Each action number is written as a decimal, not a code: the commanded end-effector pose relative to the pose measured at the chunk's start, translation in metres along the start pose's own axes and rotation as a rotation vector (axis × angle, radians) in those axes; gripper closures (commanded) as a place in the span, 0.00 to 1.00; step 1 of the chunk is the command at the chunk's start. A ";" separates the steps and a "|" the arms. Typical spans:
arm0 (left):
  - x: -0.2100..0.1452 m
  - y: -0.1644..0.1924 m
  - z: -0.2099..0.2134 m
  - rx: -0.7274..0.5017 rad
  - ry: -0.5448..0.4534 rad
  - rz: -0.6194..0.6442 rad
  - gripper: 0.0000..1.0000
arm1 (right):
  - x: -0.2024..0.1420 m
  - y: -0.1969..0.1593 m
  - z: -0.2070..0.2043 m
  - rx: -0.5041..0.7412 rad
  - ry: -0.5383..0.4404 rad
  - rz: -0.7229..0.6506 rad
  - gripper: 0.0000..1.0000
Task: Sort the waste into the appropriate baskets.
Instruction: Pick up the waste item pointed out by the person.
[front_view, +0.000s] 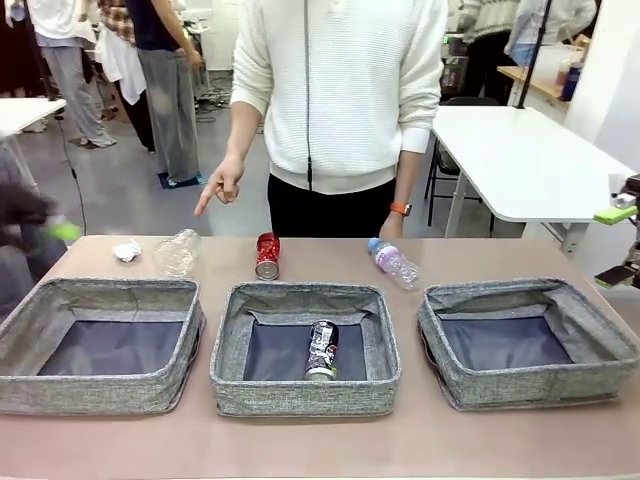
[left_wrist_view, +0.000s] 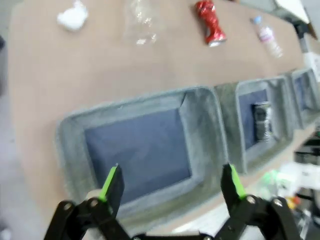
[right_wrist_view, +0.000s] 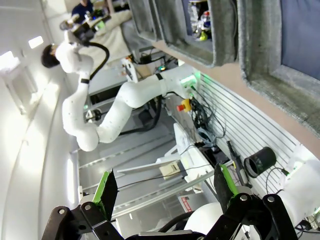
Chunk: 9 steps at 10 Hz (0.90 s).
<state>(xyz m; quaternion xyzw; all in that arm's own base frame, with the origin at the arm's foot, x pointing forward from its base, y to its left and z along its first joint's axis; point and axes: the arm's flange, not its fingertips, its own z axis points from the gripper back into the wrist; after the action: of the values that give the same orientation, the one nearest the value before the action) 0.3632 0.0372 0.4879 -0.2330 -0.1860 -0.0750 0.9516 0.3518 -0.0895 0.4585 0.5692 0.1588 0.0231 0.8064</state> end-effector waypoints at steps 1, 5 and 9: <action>0.057 -0.014 -0.062 0.075 0.034 0.130 0.00 | 0.000 0.004 0.003 0.006 -0.004 -0.010 0.00; 0.080 -0.054 -0.100 0.165 -0.110 0.128 0.00 | 0.000 0.004 0.003 0.006 -0.004 -0.010 0.00; 0.149 -0.011 -0.112 0.259 0.100 0.048 0.00 | 0.000 0.004 0.003 0.006 -0.004 -0.010 0.00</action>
<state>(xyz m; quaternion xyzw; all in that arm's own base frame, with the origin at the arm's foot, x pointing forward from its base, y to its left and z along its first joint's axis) 0.4982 -0.0448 0.4436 -0.1232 -0.1867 -0.0049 0.9746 0.3517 -0.0901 0.4584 0.5695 0.1585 0.0225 0.8063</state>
